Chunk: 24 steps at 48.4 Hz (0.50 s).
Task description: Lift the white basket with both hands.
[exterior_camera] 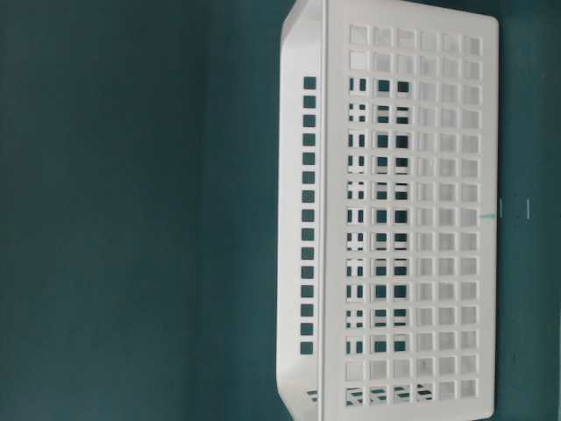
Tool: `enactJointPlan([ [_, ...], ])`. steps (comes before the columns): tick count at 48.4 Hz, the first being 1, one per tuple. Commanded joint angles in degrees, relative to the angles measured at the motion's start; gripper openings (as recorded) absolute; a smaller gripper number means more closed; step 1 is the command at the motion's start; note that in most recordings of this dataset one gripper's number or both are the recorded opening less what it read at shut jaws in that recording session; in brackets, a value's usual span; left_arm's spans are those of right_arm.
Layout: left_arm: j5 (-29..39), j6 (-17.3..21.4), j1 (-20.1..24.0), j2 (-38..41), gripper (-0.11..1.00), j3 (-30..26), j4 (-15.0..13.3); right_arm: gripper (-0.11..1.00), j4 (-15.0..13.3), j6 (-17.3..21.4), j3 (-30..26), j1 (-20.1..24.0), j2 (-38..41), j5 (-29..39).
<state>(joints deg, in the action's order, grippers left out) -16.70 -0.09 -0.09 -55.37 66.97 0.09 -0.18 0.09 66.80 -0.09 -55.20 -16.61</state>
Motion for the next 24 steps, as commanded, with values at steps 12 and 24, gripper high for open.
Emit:
enactJointPlan([
  [12, 2.72, -10.28, 0.88, 0.97, -0.06, -3.34, 0.79, -0.01, 10.02, 8.17, -2.99, -1.41, 0.97, 6.42],
  [24, 13.10, -21.09, 0.97, 2.55, -0.06, -8.96, 0.79, -0.02, 17.05, 22.41, -13.62, -10.72, 6.94, 29.71],
])
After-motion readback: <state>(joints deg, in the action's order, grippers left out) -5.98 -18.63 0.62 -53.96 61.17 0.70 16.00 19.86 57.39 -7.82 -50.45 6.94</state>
